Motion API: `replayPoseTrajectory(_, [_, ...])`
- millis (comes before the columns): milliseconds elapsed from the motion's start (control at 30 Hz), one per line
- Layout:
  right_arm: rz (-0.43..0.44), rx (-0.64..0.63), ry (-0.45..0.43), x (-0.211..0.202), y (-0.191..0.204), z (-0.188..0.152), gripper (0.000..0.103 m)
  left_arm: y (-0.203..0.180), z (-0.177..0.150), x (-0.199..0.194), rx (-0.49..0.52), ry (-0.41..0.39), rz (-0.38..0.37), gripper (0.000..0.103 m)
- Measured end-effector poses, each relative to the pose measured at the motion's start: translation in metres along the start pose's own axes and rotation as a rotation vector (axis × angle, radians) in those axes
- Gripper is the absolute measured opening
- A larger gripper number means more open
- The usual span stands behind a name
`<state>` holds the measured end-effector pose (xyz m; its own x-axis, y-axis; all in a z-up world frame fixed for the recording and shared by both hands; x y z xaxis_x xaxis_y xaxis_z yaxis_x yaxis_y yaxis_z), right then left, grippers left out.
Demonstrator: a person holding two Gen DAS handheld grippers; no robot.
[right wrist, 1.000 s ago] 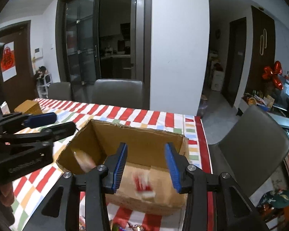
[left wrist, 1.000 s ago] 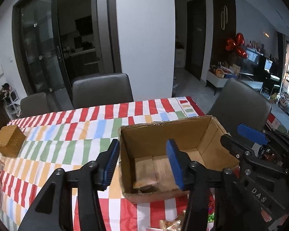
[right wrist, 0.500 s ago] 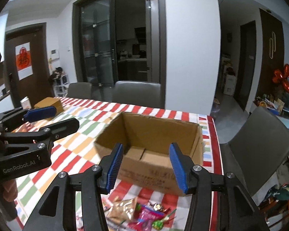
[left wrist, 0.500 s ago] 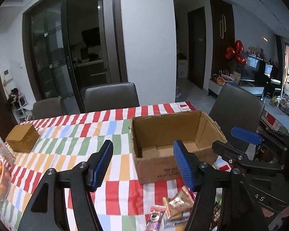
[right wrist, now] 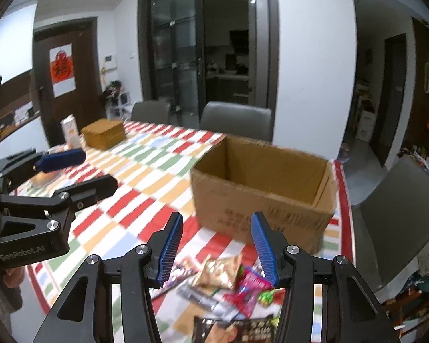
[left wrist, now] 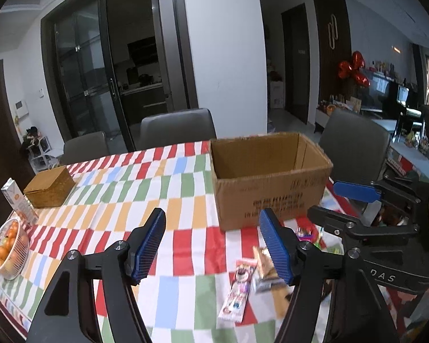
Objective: Organize snacks
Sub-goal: 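Move both open tools back to the snack pile, then grasp the pink Lotso candy bar with the left tool while the right tool grasps the silver bar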
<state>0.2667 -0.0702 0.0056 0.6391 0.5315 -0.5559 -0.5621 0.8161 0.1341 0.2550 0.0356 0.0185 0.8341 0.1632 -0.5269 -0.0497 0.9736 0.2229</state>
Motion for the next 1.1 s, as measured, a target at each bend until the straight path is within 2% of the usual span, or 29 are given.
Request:
replayPoseTrajectory(300, [0.041, -0.03, 0.116, 0.01, 0.014, -0.039, 0.051, 0.0, -0.046, -0.007, -0.017, 0.075, 0.004, 0.069])
replayPoseTrajectory(633, [0.077, -0.062, 0.259, 0.035, 0.021, -0.084, 0.051, -0.015, -0.098, 0.02, 0.036, 0.214, -0.035, 0.069])
replayPoseTrajectory(1100, [0.082, -0.101, 0.429, 0.079, 0.01, -0.125, 0.051, -0.027, -0.133, 0.06, 0.055, 0.332, -0.078, 0.069])
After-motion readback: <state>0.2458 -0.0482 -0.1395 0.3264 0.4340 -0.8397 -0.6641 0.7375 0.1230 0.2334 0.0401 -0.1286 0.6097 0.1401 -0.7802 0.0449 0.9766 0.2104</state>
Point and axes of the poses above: each gripper's, at about its wrist camera, not at the fingertips, and x roughly the way its jaws point, y to its left, z to its top, the point moved 8 cm from there along x, roughly the way its jaws point, and after that the axes turned 12 degrees about z, right-handed, at the moved point
